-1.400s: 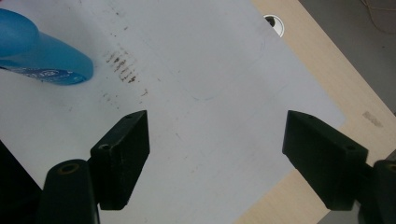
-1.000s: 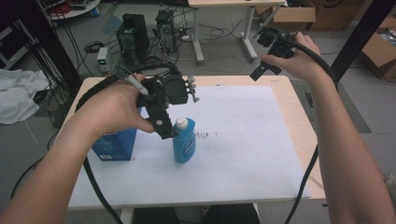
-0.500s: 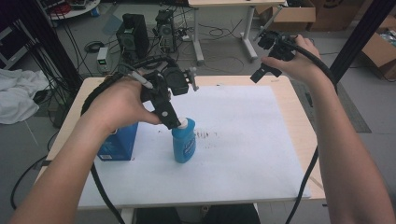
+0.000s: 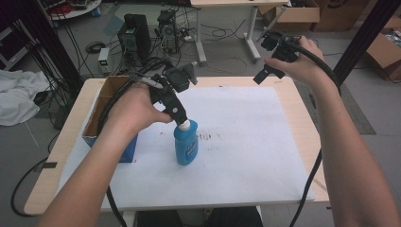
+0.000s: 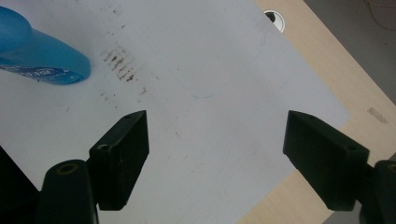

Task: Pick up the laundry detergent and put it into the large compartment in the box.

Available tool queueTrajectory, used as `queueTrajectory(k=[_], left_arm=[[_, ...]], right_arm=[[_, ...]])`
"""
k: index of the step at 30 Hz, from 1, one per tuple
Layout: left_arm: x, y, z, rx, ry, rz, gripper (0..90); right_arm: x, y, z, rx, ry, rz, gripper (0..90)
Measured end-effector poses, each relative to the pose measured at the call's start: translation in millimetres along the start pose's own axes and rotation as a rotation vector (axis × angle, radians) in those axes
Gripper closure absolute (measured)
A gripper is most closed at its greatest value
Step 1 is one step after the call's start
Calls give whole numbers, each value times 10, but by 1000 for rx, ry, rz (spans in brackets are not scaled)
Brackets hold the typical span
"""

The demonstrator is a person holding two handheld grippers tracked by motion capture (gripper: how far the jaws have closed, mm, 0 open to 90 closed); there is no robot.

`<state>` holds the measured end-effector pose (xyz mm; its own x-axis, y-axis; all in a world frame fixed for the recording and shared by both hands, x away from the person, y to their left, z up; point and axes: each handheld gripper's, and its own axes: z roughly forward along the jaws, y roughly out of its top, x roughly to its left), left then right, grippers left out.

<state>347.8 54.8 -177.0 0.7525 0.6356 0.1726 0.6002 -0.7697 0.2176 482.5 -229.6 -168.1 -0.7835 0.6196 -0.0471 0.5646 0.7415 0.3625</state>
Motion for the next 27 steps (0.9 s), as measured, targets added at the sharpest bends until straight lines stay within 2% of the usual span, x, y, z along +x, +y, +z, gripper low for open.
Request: queueTrajectory(k=[3,9,13,21,27], left_arm=[[-12,33,73,-1,-5,-18,185],[-75,96,219,5,-1,-6,175],[-87,131,291,-3,-3,-18,182],[-146,182,481,19,-19,-18,185],[-141,183,644,37,-24,-23,185]], right_arm=[[12,12,18,4,-1,-8,225],[11,14,38,2,2,-14,225],[6,-1,49,4,6,-12,225],[-8,-33,61,3,9,-9,226],[1,-29,72,3,10,-10,227]])
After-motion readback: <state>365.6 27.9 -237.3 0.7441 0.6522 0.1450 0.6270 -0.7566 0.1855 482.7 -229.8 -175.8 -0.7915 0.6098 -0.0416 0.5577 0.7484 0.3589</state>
